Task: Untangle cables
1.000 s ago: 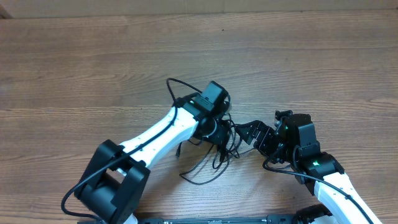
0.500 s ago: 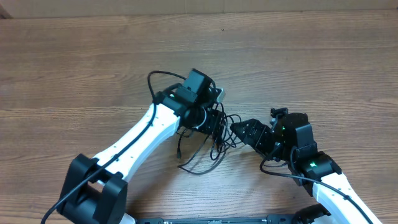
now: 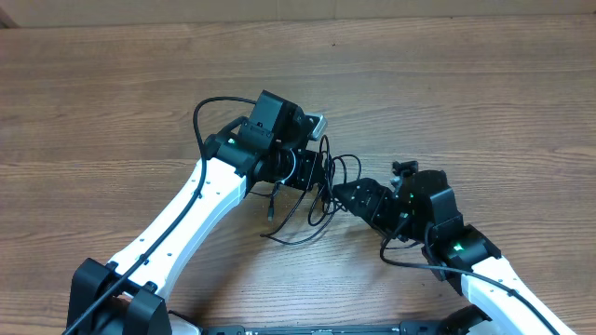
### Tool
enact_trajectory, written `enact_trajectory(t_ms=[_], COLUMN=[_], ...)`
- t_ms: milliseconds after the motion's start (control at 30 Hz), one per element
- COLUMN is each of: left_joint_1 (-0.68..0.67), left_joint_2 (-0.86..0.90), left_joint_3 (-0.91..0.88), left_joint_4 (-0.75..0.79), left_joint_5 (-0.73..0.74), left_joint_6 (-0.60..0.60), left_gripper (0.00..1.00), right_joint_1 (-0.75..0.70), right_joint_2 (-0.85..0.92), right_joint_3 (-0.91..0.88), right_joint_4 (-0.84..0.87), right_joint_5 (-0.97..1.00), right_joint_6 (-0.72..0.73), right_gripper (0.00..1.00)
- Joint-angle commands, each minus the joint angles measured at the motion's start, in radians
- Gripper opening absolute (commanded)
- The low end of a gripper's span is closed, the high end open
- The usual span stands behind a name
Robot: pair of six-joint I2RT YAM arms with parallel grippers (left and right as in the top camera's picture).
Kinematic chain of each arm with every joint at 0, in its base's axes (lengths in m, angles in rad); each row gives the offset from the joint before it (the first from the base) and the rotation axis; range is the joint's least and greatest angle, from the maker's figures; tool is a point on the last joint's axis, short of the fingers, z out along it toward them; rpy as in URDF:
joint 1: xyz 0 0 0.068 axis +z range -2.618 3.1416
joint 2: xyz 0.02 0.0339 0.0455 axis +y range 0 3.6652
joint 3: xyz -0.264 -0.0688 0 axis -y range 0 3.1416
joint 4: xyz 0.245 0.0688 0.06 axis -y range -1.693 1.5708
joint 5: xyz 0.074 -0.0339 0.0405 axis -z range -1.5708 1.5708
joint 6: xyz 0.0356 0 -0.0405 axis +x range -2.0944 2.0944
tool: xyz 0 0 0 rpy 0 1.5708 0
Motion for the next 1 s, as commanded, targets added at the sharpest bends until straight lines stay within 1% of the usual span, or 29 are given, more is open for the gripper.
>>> enact_trajectory(t_ms=[0,67,133,200,233,300,333,367,400,433,500,533,567,667,800,833,967], left_joint_1=[0.003,0.003,0.003,0.003,0.003,0.003,0.003,0.003,0.003,0.003,0.003,0.005,0.008,0.04,0.125,0.177,0.285], left_joint_2=[-0.029,-0.029,-0.029,-0.029,-0.029,-0.029,-0.029,-0.029,-0.029,-0.029,-0.029,-0.029,-0.029,-0.032,-0.054,-0.073,-0.122], left_joint_3=[0.032,0.032,0.032,0.032,0.032,0.032,0.032,0.032,0.032,0.032,0.032,0.032,0.032,0.038,0.059,0.074,0.1], left_joint_4=[0.007,0.005,0.005,0.006,0.006,0.006,0.005,0.005,0.005,0.005,0.003,0.002,0.002,-0.003,-0.005,-0.005,0.01], left_joint_5=[0.026,0.027,0.042,0.074,0.089,0.126,0.17,0.196,0.225,0.269,0.272,0.272,0.272,0.273,0.274,0.299,0.342], left_joint_6=[-0.116,-0.202,-0.28,-0.317,-0.322,-0.338,-0.337,-0.336,-0.335,-0.321,-0.301,-0.279,-0.263,-0.215,-0.198,-0.198,-0.198], left_gripper=[0.04,0.04,0.04,0.04,0.04,0.04,0.04,0.04,0.04,0.04,0.04,0.04,0.04,0.04,0.04,0.04,0.04], right_joint_1=[0.056,0.076,0.095,0.106,0.108,0.108,0.108,0.108,0.108,0.108,0.108,0.108,0.108,0.107,0.095,0.085,0.068], right_joint_2=[0.003,0.004,0.01,0.023,0.029,0.059,0.084,0.095,0.107,0.126,0.135,0.136,0.136,0.136,0.136,0.136,0.136], right_joint_3=[-0.003,-0.003,-0.003,-0.003,-0.003,-0.003,-0.003,-0.003,-0.003,-0.003,-0.003,-0.003,-0.003,-0.003,-0.003,-0.003,-0.003], right_joint_4=[0.035,0.037,0.033,0.033,0.033,0.038,0.043,0.047,0.05,0.057,0.057,0.057,0.056,0.047,-0.018,-0.059,-0.087], right_joint_5=[-0.004,0.031,0.103,0.17,0.195,0.255,0.286,0.292,0.297,0.297,0.303,0.311,0.325,0.378,0.454,0.485,0.494], right_joint_6=[-0.117,-0.146,-0.146,-0.146,-0.146,-0.146,-0.145,-0.145,-0.145,-0.145,-0.144,-0.144,-0.144,-0.121,-0.048,-0.008,0.047], right_gripper=[1.0,1.0,1.0,1.0,0.98,0.91,0.77,0.7,0.6,0.37,0.17,0.09,0.04,0.04,0.04,0.04,0.04])
